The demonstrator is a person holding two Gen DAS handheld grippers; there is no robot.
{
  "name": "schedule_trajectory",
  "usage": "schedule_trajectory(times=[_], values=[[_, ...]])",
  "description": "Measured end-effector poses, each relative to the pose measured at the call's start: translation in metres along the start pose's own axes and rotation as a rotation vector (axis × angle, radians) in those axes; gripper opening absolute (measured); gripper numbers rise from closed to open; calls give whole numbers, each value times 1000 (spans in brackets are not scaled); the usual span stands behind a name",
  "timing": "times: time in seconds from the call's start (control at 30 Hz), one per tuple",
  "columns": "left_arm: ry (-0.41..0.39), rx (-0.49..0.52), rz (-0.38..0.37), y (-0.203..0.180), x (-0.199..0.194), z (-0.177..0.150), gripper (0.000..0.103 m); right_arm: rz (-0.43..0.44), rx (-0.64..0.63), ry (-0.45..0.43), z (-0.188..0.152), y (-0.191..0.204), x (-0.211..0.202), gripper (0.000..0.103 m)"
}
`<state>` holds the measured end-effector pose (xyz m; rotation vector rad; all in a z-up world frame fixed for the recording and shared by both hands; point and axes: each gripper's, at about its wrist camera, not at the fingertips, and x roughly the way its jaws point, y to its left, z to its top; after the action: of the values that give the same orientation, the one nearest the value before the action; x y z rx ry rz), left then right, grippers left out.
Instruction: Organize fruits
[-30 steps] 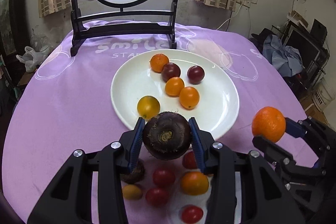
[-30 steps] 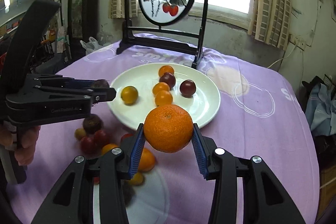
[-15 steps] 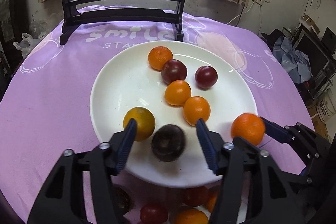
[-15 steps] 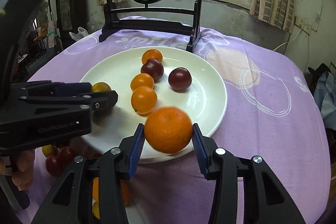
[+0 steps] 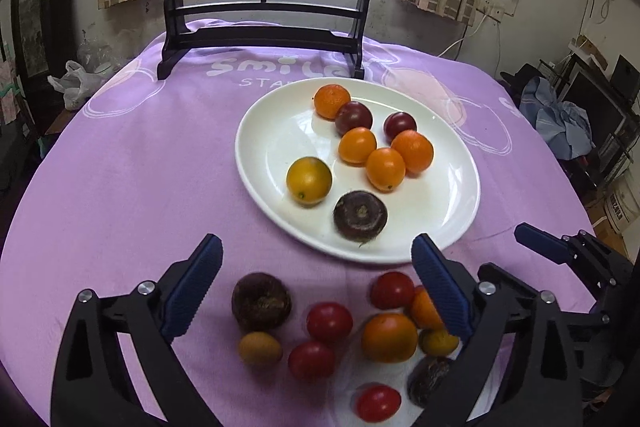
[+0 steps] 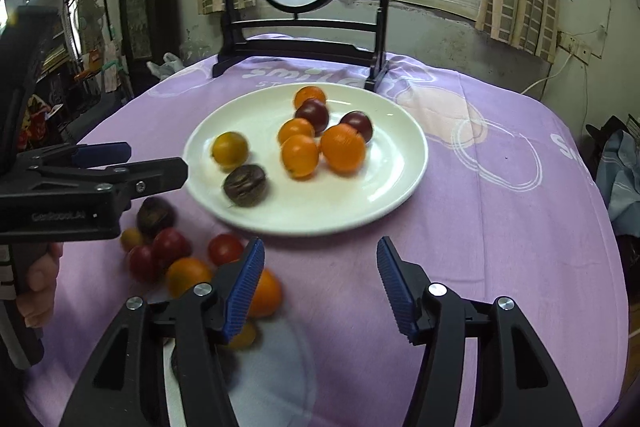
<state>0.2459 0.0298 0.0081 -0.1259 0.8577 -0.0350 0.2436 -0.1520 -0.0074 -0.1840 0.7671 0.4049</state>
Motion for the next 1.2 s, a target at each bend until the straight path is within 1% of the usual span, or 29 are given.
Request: schedule_trajectory(times=[0.07, 0.13, 0.17, 0.3, 0.43, 0.5, 0.63, 0.73, 0.97, 1.07, 1.1, 1.13, 1.2], values=[[3, -1, -6, 4, -9, -10, 93, 7, -24, 1, -8, 9, -9, 62], [-1, 0, -1, 6, -15, -19, 95, 8, -49, 21, -15, 18, -15, 64], [-5, 1, 1, 7, -18, -23, 95, -1, -58, 32, -19, 23, -18, 64], [-14, -16, 9, 16, -21, -40, 96, 23, -70, 47, -35, 34, -30, 64], [-8, -29, -8, 22, -19, -50, 97, 37, -70, 61, -49, 45, -37, 64], [-11, -32, -2, 25, -16, -54, 97, 41, -66, 63, -53, 49, -38, 64], [-31, -21, 40, 30, -16, -55, 97, 47, -72, 79, -59, 58, -36, 64], [-39, -35, 26, 35, -18, -53, 97, 43, -83, 94, -62, 66, -33, 64], [-24, -91, 16, 48, -16, -51, 97, 35, -102, 136, -63, 79, -21, 64], [-25, -93, 18, 49, -15, -50, 97, 29, -120, 159, -67, 83, -12, 63], [-25, -92, 20, 50, -15, -50, 97, 29, -115, 166, -68, 83, -9, 59], [-22, -91, 21, 50, -15, -50, 97, 43, -100, 166, -70, 81, -6, 58], [-11, -89, 15, 49, -13, -51, 97, 50, -75, 149, -69, 78, -5, 44]])
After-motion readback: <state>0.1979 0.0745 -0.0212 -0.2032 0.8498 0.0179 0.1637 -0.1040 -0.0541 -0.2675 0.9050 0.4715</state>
